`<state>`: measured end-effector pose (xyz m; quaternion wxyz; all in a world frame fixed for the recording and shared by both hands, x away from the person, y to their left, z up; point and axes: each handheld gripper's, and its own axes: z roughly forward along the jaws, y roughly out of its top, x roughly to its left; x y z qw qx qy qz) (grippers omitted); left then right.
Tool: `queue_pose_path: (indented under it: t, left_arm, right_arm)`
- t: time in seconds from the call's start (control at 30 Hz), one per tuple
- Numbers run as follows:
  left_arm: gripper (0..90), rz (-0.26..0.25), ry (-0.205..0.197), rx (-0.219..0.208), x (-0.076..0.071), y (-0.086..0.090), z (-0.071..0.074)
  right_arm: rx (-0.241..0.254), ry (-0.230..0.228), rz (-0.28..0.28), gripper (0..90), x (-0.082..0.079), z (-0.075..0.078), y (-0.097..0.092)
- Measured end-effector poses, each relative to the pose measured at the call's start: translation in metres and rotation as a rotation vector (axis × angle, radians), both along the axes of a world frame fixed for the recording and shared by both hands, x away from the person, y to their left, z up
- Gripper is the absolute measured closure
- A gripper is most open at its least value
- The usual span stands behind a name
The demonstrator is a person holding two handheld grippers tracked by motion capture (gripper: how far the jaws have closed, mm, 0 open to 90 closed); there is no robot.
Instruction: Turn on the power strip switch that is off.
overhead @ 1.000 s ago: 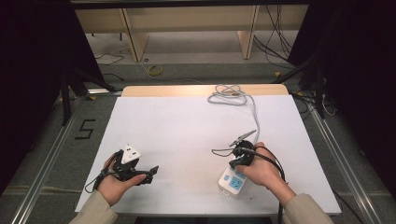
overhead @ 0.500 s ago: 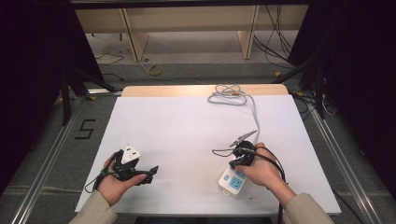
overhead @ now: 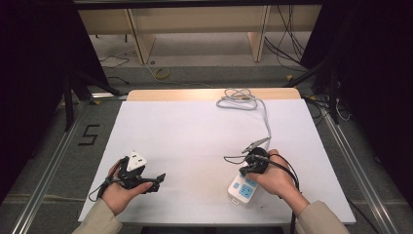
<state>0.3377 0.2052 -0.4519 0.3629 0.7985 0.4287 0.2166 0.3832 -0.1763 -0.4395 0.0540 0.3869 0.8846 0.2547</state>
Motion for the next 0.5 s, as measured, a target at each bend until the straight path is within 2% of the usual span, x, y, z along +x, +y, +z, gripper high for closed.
queue_pose_path:
  t: [0.13, 0.5]
  left_arm:
    - [10.1, 0.0, 0.001, 0.001, 0.0, 0.0, 0.0]
    - [10.1, 0.0, 0.003, 0.003, 0.0, 0.001, 0.0]
  right_arm:
    - [0.033, -0.029, -0.01, 84.5, -0.001, 0.003, -0.002]
    - [0.075, -0.076, -0.032, 76.5, -0.005, 0.005, -0.012]
